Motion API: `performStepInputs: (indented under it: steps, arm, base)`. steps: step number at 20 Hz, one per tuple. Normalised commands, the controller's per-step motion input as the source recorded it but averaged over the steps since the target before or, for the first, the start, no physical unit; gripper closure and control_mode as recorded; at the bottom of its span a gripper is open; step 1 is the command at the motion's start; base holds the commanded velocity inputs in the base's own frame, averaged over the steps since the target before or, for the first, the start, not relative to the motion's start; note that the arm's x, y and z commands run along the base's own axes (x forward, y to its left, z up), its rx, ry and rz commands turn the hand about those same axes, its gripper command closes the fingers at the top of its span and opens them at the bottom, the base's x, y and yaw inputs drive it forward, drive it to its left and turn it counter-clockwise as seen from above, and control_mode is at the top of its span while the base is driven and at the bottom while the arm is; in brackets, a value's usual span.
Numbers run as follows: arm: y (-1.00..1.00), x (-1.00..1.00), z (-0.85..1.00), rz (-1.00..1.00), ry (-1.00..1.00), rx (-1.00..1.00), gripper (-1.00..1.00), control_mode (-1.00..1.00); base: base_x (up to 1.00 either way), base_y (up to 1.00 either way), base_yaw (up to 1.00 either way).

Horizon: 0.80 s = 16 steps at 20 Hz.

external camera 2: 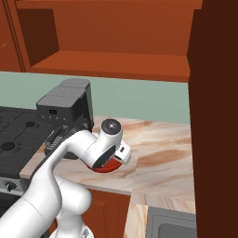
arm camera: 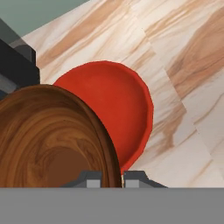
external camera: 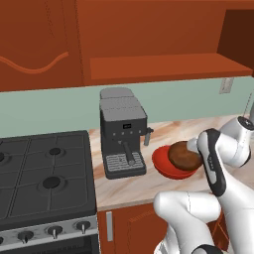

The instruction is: Pick up the bowls on the counter and stack them on top of one another in the open cabinet. Place the smaller bowl on top of the larger bowl.

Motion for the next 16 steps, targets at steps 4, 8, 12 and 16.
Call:
performStepInputs:
  steps: [4,8,12,16]
  arm:
    - [0.00,0.00,-0.17,0.00,0.00,-0.02,1.00,-1.00]
    - [0.00,0.00,-0.18,0.00,0.00,-0.02,1.00,-1.00]
    - [0.00,0.03,-0.15,0.00,0.00,-0.02,1.00,-1.00]
    - [0.00,0.07,-0.11,0.00,0.00,-0.02,1.00,-1.00]
  base:
    - [0.00,0.00,0.00]
    - [0.00,0.00,0.00]
    - [0.00,0.00,0.00]
    - [0.00,0.00,0.00]
